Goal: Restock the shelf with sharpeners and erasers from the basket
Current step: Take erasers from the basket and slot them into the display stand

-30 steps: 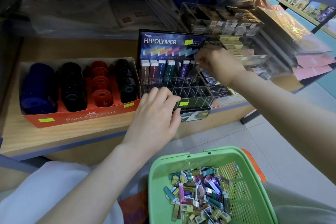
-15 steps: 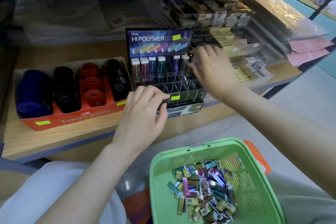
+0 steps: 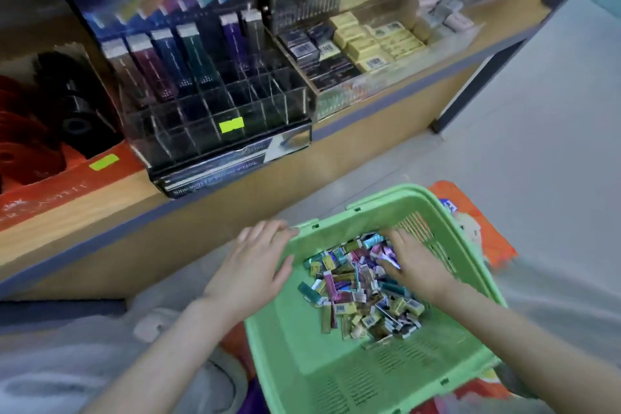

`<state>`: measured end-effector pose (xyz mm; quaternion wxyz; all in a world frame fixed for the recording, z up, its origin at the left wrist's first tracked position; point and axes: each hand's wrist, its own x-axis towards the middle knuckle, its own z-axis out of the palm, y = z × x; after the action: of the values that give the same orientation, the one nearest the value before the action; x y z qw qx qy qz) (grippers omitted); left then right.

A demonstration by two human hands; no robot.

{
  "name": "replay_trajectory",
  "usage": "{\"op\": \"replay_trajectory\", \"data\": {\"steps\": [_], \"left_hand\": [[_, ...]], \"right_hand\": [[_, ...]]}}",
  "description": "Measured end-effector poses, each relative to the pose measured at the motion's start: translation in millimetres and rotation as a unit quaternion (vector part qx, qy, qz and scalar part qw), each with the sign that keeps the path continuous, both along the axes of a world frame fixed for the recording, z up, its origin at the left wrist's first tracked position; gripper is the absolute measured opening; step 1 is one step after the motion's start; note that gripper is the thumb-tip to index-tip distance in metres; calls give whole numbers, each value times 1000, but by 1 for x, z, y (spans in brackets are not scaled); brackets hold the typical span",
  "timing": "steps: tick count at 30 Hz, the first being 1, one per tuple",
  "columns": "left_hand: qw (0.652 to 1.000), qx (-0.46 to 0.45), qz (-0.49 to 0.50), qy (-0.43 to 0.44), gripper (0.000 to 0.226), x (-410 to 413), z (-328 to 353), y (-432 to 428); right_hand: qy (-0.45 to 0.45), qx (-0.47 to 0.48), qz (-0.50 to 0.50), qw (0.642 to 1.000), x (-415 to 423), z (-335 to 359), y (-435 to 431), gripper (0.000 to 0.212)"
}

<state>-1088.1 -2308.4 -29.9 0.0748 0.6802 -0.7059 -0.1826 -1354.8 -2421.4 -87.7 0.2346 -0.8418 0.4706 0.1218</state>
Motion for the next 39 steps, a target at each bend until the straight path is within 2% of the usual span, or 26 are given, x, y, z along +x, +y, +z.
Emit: {"op": "replay_trajectory", "data": {"steps": [3,6,9,12,16,20,23,26,28,30,32,34,37,39], "left_hand": [[998,59,20,7,53,-8,-23,-14],[994,89,66,13,54,-16,-42,-25],[994,74,68,-38,47,-19,-58,-29],[996,31,72,-43,42,-18,-66,-31],[996,-22,83,41,41,-20,-73,-29],[992,-84,47,83,29,-42,-82,-22],[985,-134,62,94,25,-59,-93,-18],[983,-145,-13,112,25,-75,-106,-11],[988,-79,-59,116,23,-88,-117,-7],[990,65,17,121,24,-99,-134,-9],[956,194,166,147,29,-103,-158,-14],[909,257,277,174,41,-105,-184,-17],[860,317,352,193,55,-108,-215,-23],[849,335,372,169,58,-109,-233,-27]], "right_hand": [[46,110,-38,992,-3,-44,6,63],[43,181,-61,981,3,-78,13,72],[38,218,-74,972,14,-105,19,86],[28,239,-110,964,24,-123,25,97],[8,201,-153,968,39,-135,25,86],[33,162,-163,973,47,-145,22,60],[-8,197,-189,962,43,-149,17,46],[-41,240,-198,949,32,-150,13,35],[-52,258,-196,945,24,-150,11,31],[-72,283,-224,930,14,-147,9,22],[-94,285,-257,919,7,-141,4,17],[-118,269,-274,916,0,-135,-1,16],[-158,259,-283,910,-4,-125,-5,12],[-174,254,-283,908,-5,-124,-3,13]]}}
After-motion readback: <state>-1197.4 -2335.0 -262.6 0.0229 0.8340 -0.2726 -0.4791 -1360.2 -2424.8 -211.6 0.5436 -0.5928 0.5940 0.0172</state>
